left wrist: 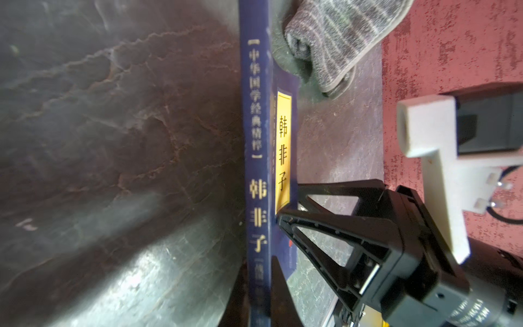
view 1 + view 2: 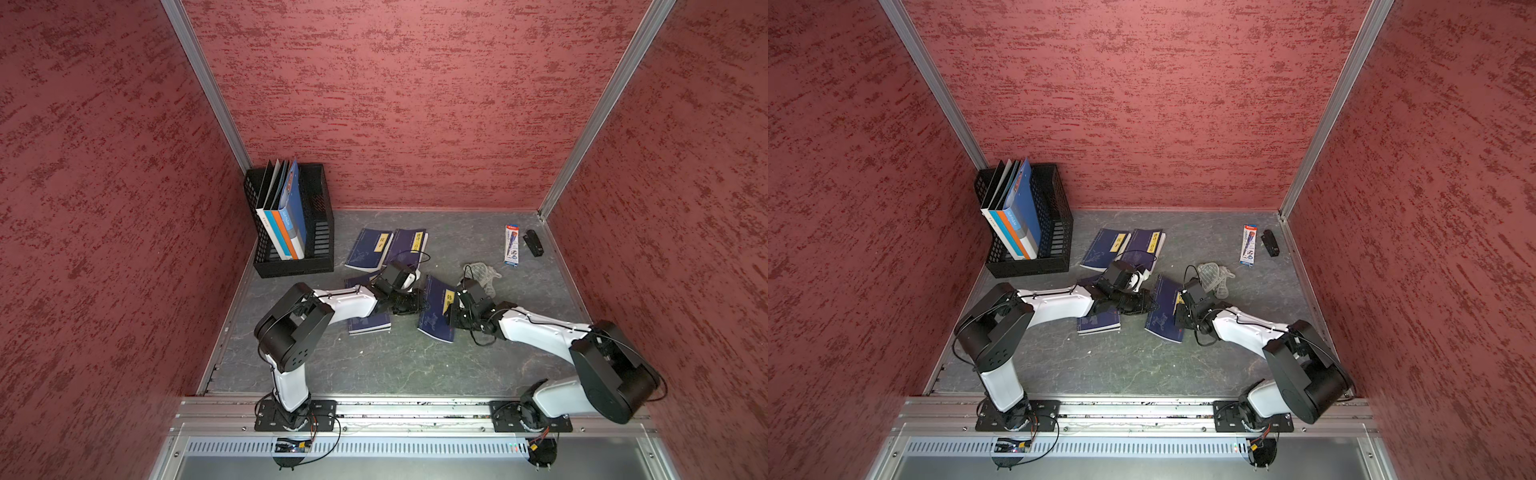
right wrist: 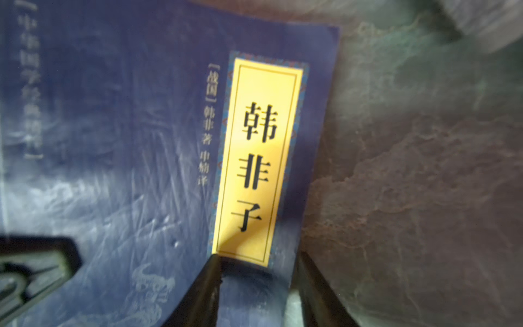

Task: Wipe the cover of the book
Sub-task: Pick up the book from the center of the board, then place the book on the book.

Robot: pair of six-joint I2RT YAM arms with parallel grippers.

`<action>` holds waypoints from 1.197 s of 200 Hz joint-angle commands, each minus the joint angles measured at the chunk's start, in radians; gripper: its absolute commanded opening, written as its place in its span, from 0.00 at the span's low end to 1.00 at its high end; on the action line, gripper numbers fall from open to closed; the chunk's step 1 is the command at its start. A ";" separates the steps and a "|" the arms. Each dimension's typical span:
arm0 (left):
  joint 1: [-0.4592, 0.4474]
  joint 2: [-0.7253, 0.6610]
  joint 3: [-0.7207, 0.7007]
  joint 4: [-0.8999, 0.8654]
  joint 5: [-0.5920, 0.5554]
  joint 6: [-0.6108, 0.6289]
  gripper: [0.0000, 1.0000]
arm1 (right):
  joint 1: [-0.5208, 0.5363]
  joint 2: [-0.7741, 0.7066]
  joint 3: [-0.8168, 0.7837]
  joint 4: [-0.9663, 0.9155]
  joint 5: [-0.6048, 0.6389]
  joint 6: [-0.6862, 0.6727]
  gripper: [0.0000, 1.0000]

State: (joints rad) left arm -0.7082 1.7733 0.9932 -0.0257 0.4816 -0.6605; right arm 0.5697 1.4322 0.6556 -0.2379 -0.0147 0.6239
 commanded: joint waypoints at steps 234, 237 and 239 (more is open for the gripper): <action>0.587 -0.544 -0.296 -0.325 0.186 0.096 0.00 | 0.007 0.138 0.240 0.004 0.038 -0.107 0.68; 0.587 -0.537 -0.297 -0.319 0.186 0.093 0.00 | 0.007 0.139 0.238 0.005 0.038 -0.107 0.68; 0.587 -0.533 -0.298 -0.317 0.185 0.093 0.00 | 0.007 0.139 0.237 0.006 0.037 -0.107 0.68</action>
State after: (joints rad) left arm -0.1287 1.2060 0.6979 -0.4271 0.6468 -0.5861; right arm 0.5709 1.5581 0.8799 -0.2672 0.0364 0.5266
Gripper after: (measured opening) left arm 0.109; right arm 0.684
